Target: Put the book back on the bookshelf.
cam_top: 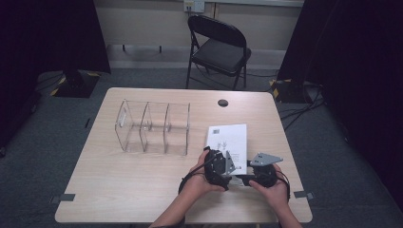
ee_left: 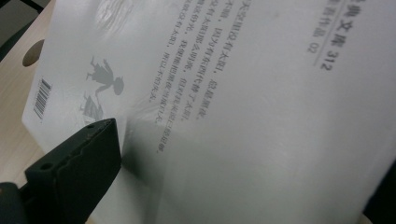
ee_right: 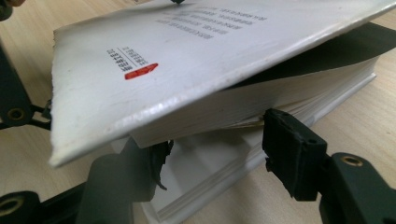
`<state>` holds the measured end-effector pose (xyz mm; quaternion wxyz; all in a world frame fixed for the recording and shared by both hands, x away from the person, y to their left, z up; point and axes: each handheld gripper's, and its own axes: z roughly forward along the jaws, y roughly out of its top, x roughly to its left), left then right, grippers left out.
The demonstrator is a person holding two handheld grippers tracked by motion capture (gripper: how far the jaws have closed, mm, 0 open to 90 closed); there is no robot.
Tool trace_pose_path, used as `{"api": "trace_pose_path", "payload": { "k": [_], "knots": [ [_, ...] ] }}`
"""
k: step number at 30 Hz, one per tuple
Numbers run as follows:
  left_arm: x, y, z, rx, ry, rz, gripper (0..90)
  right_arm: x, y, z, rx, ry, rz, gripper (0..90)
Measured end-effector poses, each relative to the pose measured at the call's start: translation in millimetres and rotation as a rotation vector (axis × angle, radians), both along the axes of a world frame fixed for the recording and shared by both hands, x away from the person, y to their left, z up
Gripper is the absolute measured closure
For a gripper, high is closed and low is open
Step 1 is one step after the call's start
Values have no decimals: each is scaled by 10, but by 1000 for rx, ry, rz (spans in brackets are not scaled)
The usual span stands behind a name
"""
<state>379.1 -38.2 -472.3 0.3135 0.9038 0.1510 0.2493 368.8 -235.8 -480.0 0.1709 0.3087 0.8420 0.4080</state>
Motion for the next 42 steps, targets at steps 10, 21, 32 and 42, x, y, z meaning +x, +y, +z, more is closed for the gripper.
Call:
{"api": "trace_pose_path", "payload": {
  "k": [10,21,32,42],
  "knots": [
    [17,-8,-3,-15,-32,-11,64,5,-20,7,4,4,19,406],
    [-45,-23,42,26,-84,-37,198,-6,-43,24,21,0,18,408],
    [-94,-26,150,64,-101,-36,320,13,-136,36,57,14,11,328],
    [-60,16,296,66,-49,-27,375,28,-212,14,25,13,20,300]
  ]
}}
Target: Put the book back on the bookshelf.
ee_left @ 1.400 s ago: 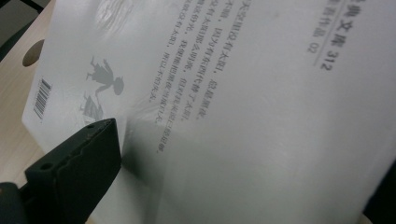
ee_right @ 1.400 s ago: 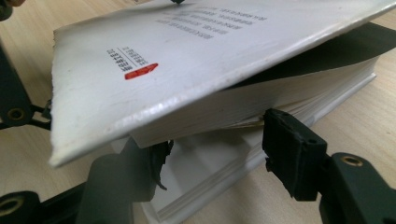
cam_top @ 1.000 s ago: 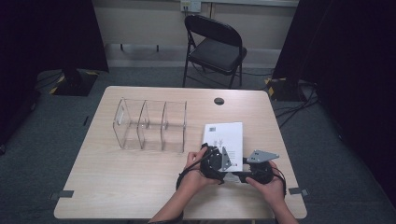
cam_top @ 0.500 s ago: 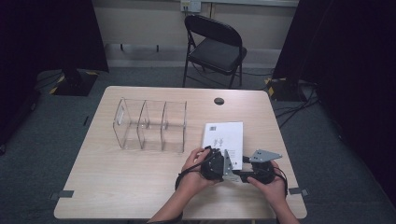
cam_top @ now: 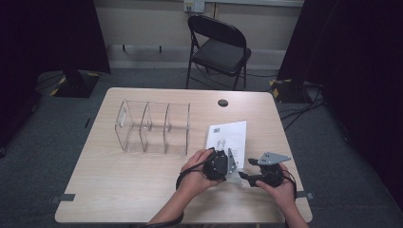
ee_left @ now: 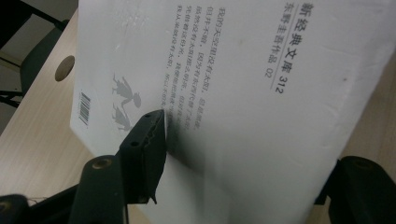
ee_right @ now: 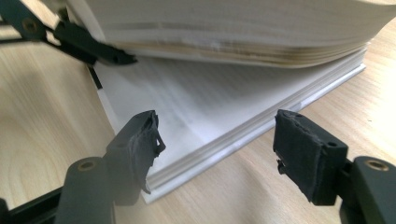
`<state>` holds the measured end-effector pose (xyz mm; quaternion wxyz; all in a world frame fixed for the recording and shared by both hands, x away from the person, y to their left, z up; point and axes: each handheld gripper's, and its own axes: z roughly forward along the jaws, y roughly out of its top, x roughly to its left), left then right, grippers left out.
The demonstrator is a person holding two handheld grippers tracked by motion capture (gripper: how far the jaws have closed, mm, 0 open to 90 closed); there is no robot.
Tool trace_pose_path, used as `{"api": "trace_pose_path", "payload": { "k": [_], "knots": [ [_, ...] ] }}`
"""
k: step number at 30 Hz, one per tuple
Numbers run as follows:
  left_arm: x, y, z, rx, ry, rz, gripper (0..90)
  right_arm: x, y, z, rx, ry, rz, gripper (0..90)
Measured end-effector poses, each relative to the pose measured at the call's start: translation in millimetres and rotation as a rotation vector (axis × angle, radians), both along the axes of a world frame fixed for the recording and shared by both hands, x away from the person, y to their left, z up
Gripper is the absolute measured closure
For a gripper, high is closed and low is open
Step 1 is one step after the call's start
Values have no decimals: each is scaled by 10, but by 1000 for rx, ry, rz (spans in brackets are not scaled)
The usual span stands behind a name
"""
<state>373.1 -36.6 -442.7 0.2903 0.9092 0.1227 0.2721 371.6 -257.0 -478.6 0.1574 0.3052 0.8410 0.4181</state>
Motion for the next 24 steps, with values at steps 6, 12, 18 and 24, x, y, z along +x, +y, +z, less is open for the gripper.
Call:
{"api": "trace_pose_path", "payload": {
  "k": [6,12,18,24],
  "knots": [
    [44,18,104,7,42,3,397,13,-86,-33,-19,6,14,284],
    [70,33,193,11,68,13,415,19,-192,-51,-44,9,2,279],
    [106,24,293,26,88,29,435,7,-255,-109,-76,32,-6,273],
    [141,20,385,44,109,40,453,-36,-225,-152,-129,24,14,263]
  ]
}}
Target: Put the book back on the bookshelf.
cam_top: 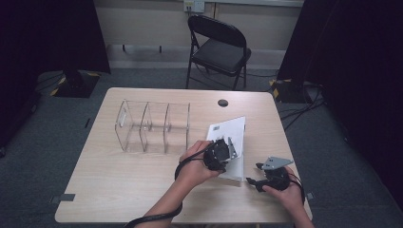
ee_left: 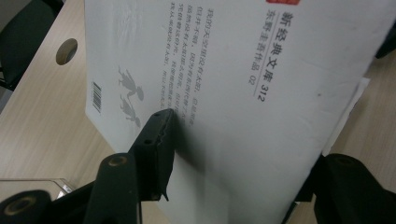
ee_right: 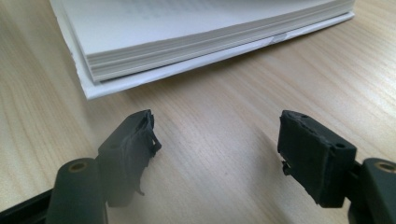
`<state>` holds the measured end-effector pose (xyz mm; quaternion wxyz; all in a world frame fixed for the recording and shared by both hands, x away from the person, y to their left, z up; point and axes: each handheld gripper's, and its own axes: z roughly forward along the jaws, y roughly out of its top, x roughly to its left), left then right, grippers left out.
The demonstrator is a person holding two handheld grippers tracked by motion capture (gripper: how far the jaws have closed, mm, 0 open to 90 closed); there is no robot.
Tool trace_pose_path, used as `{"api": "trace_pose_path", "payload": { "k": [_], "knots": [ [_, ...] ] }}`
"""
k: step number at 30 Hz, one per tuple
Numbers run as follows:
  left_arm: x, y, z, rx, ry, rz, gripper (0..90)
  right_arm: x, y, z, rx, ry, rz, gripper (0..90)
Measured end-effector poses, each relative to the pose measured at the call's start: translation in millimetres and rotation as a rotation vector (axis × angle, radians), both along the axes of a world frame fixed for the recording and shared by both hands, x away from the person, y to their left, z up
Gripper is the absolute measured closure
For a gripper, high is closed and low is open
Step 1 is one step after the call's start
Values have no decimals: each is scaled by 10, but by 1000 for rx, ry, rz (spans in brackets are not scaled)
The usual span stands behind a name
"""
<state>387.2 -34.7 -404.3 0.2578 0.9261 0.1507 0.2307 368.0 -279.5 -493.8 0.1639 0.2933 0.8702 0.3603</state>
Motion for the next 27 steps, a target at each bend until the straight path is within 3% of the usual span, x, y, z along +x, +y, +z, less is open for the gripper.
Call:
{"api": "trace_pose_path", "payload": {
  "k": [6,12,16,22,27],
  "knots": [
    [34,-14,75,0,16,15,467,-13,22,-22,17,-17,-5,261],
    [33,-53,125,31,32,20,472,-17,138,-25,-3,-67,6,260],
    [28,-88,146,28,44,28,472,2,229,-34,-9,-96,14,262],
    [-2,-119,189,40,46,39,477,28,302,-26,-38,-133,26,261],
    [-29,-137,183,59,47,29,479,1,387,16,-113,-187,53,263]
  ]
}}
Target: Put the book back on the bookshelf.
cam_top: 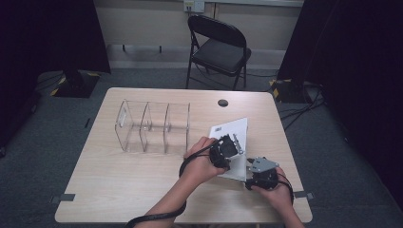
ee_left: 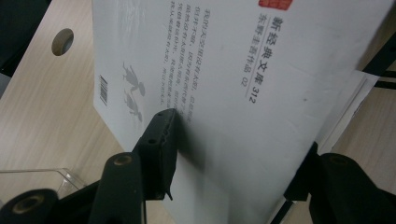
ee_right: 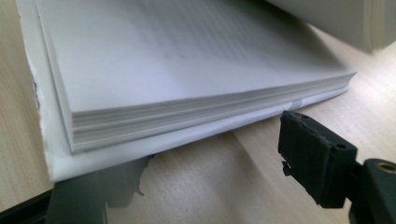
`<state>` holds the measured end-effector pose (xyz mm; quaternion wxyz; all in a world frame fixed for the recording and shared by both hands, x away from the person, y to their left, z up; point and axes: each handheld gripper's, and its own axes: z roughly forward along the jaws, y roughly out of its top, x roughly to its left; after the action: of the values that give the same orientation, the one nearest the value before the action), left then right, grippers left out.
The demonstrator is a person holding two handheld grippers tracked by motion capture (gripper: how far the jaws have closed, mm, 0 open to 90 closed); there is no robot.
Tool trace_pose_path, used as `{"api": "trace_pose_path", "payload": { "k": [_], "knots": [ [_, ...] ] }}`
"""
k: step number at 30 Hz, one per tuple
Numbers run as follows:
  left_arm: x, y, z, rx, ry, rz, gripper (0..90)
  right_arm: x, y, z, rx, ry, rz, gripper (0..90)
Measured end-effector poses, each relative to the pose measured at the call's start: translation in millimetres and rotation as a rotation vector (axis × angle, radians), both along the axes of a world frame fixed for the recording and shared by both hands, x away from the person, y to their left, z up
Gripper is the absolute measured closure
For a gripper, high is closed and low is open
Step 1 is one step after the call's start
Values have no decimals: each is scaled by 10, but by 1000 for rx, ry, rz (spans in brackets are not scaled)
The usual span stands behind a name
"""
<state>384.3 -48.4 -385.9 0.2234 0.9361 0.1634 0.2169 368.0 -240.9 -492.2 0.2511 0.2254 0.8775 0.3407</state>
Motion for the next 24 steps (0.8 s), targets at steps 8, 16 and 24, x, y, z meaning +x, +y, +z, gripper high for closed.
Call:
{"api": "trace_pose_path", "payload": {
  "k": [8,16,24],
  "knots": [
    [-33,27,28,-3,-7,-11,474,-73,81,134,-17,-132,109,336],
    [-70,37,-25,-8,4,-18,454,-97,117,211,-106,-196,167,375],
    [-69,37,-17,-8,-7,-20,456,-93,125,210,-108,-197,174,352]
  ]
}}
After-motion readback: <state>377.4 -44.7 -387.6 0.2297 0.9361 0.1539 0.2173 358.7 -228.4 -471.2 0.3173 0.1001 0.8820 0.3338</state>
